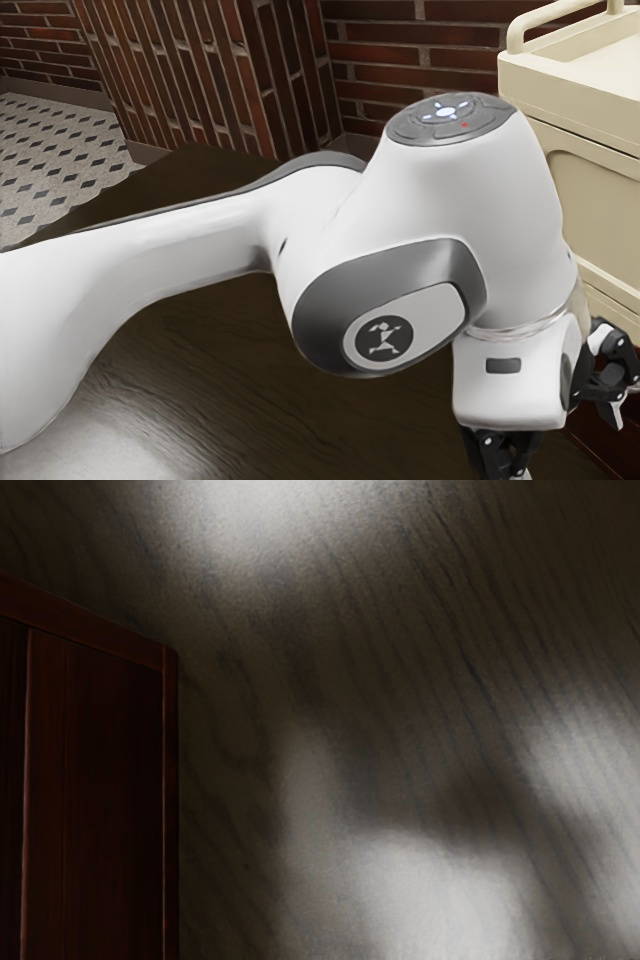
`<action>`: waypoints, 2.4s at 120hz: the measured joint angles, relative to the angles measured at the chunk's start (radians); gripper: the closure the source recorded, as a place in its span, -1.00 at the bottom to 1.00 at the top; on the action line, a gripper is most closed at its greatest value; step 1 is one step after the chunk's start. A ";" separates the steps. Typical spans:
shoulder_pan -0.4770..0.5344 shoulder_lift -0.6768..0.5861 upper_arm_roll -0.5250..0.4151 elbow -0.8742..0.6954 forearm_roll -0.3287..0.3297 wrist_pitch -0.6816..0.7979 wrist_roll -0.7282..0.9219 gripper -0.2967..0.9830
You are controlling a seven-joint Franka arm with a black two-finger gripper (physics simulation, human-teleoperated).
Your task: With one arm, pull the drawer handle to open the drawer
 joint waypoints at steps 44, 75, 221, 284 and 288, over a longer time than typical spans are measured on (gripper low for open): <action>0.016 0.015 0.014 0.015 0.001 0.003 0.019 -0.54; 0.025 0.040 0.022 0.041 0.002 0.007 0.026 -0.53; 0.026 0.043 0.062 -0.086 0.035 0.296 0.034 -0.54; 0.031 0.037 0.067 -0.112 0.027 0.306 0.027 -0.40; 0.031 0.036 0.068 -0.112 0.025 0.302 0.025 -0.39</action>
